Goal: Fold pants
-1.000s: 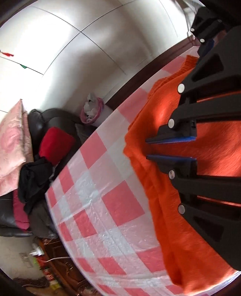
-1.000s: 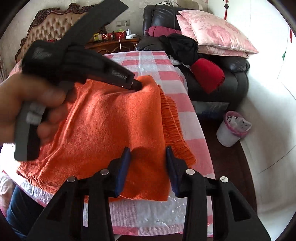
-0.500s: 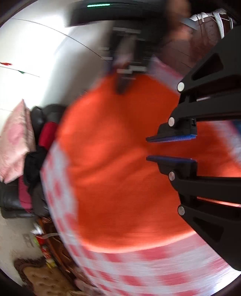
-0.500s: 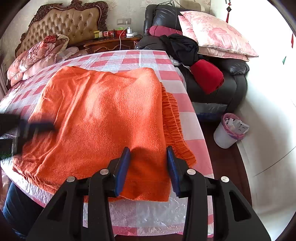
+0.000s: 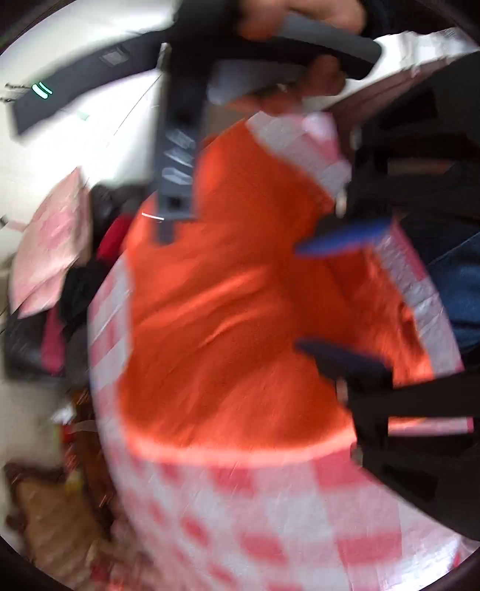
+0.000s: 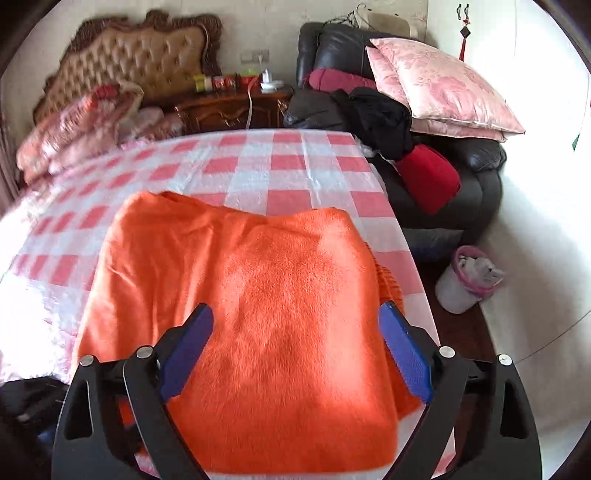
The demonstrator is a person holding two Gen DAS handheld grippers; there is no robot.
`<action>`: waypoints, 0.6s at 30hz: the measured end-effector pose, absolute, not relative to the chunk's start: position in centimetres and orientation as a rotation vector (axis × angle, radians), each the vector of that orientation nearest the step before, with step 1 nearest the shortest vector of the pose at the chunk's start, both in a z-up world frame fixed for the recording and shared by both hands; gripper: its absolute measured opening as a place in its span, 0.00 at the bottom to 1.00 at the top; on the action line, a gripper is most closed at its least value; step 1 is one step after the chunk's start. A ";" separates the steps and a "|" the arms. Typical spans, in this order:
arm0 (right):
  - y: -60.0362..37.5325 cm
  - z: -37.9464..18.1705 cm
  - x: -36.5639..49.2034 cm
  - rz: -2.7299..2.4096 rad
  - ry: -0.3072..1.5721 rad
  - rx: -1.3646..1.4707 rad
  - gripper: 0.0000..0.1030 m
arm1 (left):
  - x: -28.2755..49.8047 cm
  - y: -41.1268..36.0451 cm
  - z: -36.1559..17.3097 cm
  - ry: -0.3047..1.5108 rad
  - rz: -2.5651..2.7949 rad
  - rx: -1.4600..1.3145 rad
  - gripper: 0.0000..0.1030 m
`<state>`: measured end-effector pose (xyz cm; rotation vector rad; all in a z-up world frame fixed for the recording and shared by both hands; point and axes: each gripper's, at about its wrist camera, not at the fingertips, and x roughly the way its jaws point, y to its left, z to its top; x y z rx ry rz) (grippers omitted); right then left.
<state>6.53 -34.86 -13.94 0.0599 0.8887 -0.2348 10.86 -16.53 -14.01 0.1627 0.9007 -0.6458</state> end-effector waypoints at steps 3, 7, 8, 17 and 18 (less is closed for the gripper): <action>-34.7 -15.6 7.1 -0.269 0.943 0.072 0.85 | 11.3 -15.7 -13.1 0.866 -0.607 0.104 0.81; -34.5 -17.4 7.6 -0.290 1.002 0.037 0.86 | 12.8 -15.1 -13.7 0.886 -0.552 0.046 0.85; -34.5 -17.6 7.5 -0.292 1.004 0.037 0.86 | 13.1 -14.7 -13.6 0.876 -0.567 0.015 0.85; -34.2 -18.2 7.3 -0.314 0.995 0.038 0.95 | 15.6 -15.3 -13.9 0.908 -0.527 0.081 0.92; -34.3 -18.3 7.3 -0.309 0.996 0.041 0.95 | 16.0 -15.4 -13.9 0.913 -0.506 0.087 0.84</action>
